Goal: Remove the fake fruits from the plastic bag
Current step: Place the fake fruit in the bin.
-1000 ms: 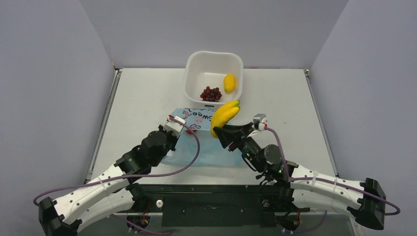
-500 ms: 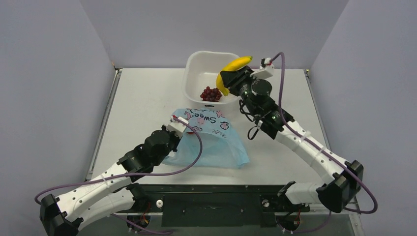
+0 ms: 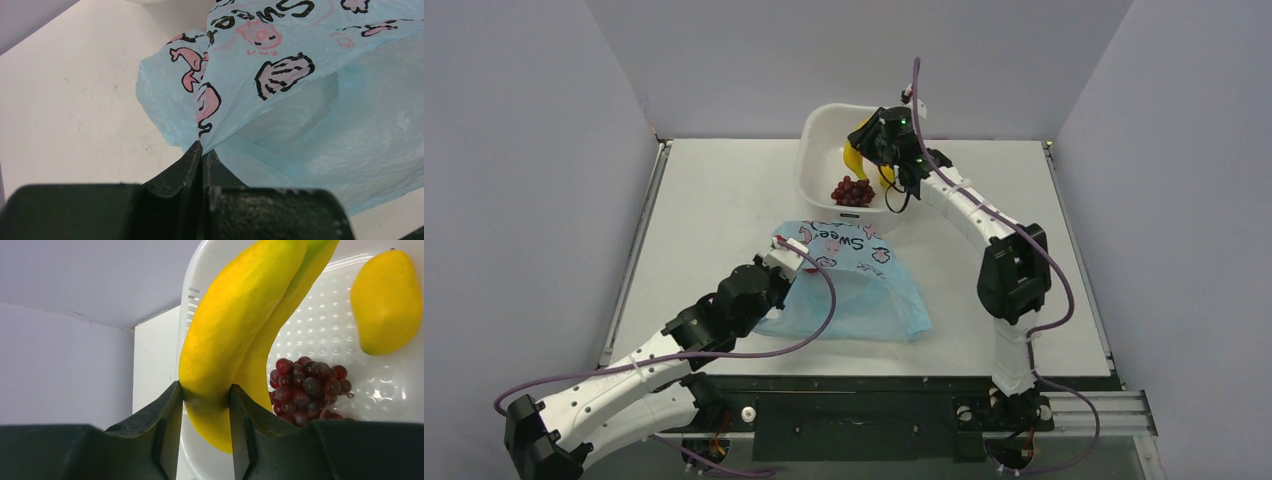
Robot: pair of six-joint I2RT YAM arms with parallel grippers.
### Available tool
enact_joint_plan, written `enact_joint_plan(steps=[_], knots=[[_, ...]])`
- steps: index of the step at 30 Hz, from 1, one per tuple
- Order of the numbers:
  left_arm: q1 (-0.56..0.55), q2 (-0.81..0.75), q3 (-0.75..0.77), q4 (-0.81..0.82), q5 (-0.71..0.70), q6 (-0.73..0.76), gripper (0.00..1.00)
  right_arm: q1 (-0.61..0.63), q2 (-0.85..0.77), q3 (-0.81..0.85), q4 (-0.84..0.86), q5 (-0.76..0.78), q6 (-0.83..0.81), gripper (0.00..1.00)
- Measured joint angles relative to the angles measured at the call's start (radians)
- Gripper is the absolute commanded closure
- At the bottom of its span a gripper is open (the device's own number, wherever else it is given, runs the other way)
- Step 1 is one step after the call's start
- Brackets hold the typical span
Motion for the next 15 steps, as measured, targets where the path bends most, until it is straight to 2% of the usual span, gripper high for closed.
enact_joint_plan(steps=[6, 15], knots=[[0.0, 0.0, 0.0, 0.0, 0.0, 0.001, 1.0, 0.003, 0.266, 0.273, -0.072, -0.045, 0.003, 0.98], [0.0, -0.002, 0.0, 0.0, 0.012, 0.001, 1.0, 0.025, 0.463, 0.44, -0.137, -0.03, -0.084, 0.83]])
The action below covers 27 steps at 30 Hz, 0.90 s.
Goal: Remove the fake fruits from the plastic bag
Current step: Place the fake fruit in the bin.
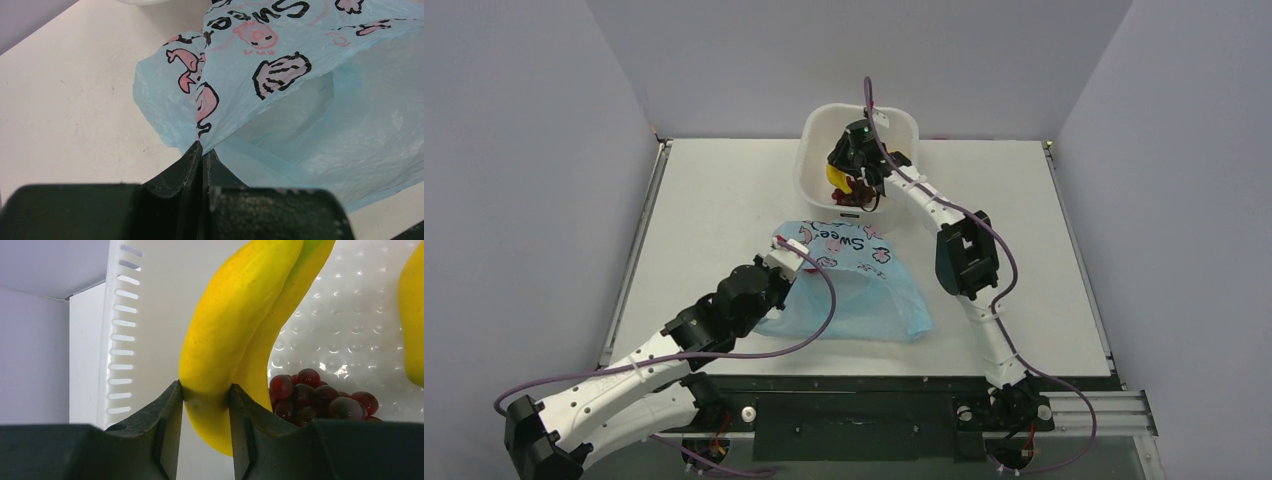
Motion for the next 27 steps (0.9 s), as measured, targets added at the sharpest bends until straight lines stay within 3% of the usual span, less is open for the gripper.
enact_joint_plan(steps=[15, 27], knots=[[0.0, -0.018, 0.0, 0.0, 0.008, 0.0, 1.0, 0.013, 0.085, 0.097, -0.027, 0.056, -0.092, 0.48], [0.0, -0.021, 0.0, 0.0, 0.008, 0.0, 1.0, 0.024, 0.107, 0.101, -0.112, 0.09, -0.188, 0.47]])
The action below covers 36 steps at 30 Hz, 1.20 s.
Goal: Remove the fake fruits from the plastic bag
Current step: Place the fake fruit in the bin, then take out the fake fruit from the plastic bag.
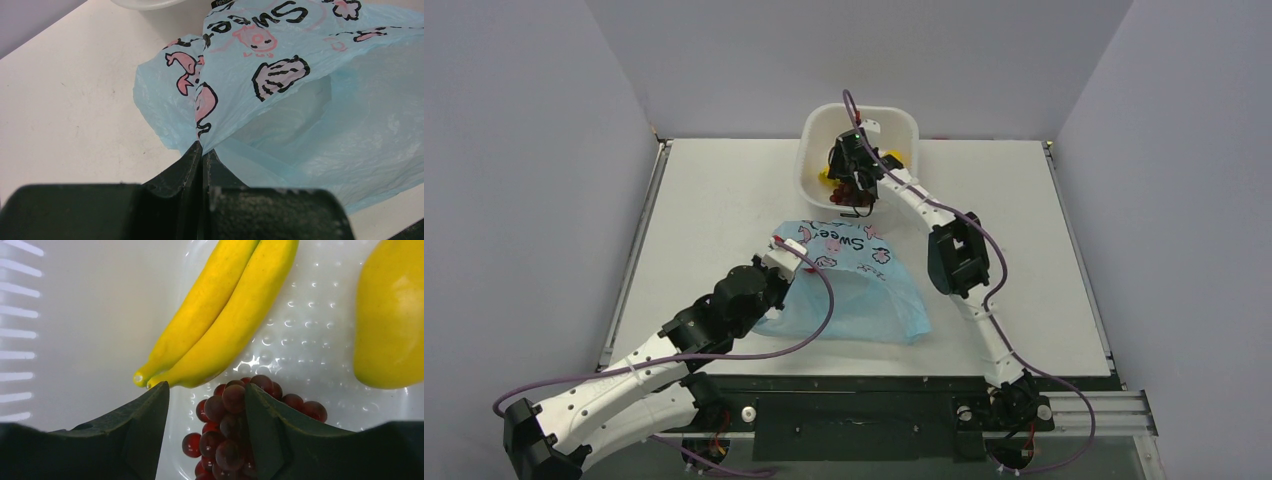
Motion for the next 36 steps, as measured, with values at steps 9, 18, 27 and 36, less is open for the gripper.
enact_joint_plan(steps=[9, 18, 27, 36], knots=[[0.0, 0.0, 0.0, 0.0, -0.001, 0.0, 1.0, 0.027, -0.258, -0.16, -0.063, 0.014, -0.058, 0.5], [0.0, 0.001, 0.0, 0.0, -0.001, 0.0, 1.0, 0.055, -0.729, -0.468, -0.045, 0.029, -0.082, 0.5], [0.0, 0.0, 0.0, 0.0, -0.001, 0.0, 1.0, 0.195, -1.171, -1.005, -0.025, 0.036, -0.056, 0.5], [0.0, -0.009, 0.0, 0.0, 0.0, 0.0, 1.0, 0.424, -1.567, -1.468, 0.121, 0.03, 0.056, 0.47]])
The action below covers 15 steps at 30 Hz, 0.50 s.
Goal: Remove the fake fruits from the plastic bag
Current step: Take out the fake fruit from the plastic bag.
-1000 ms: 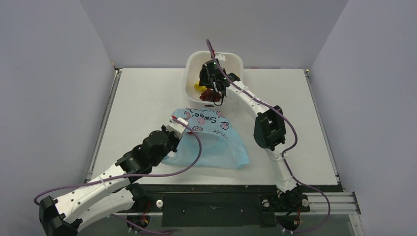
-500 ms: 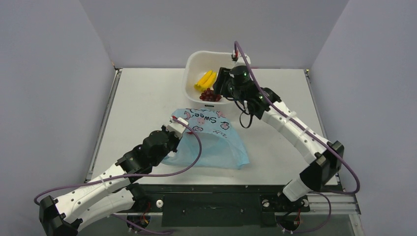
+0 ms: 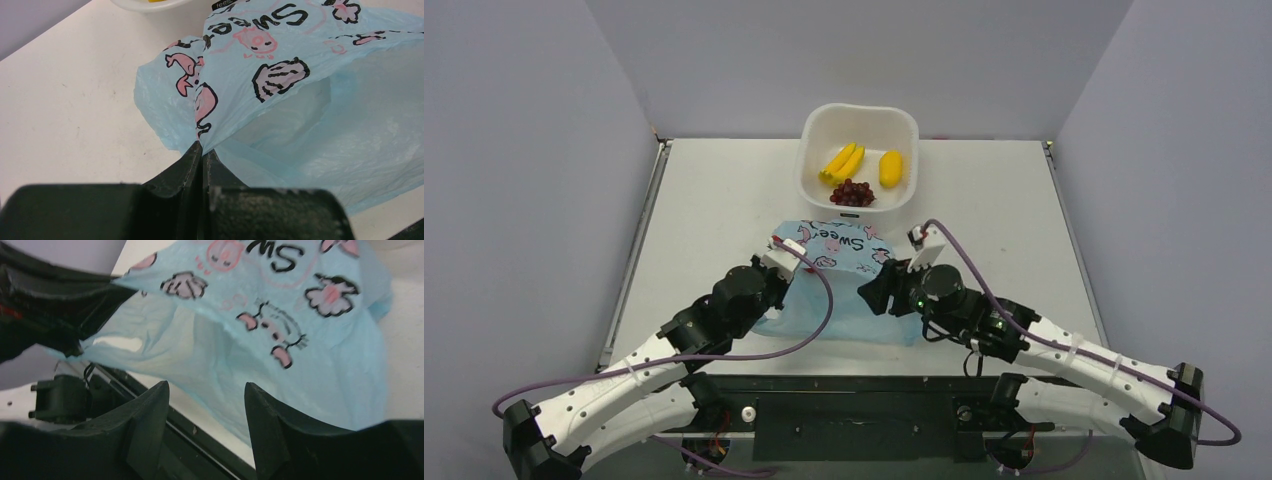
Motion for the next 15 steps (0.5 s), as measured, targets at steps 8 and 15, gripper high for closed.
enact_joint_plan(steps=[8, 15], knots=[[0.0, -0.001, 0.0, 0.0, 0.004, 0.0, 1.0, 0.243, 0.108, -0.142, 0.272, 0.082, 0.044, 0.44], [0.0, -0.04, 0.0, 0.0, 0.006, 0.0, 1.0, 0.299, 0.341, -0.143, 0.545, 0.184, 0.113, 0.38]])
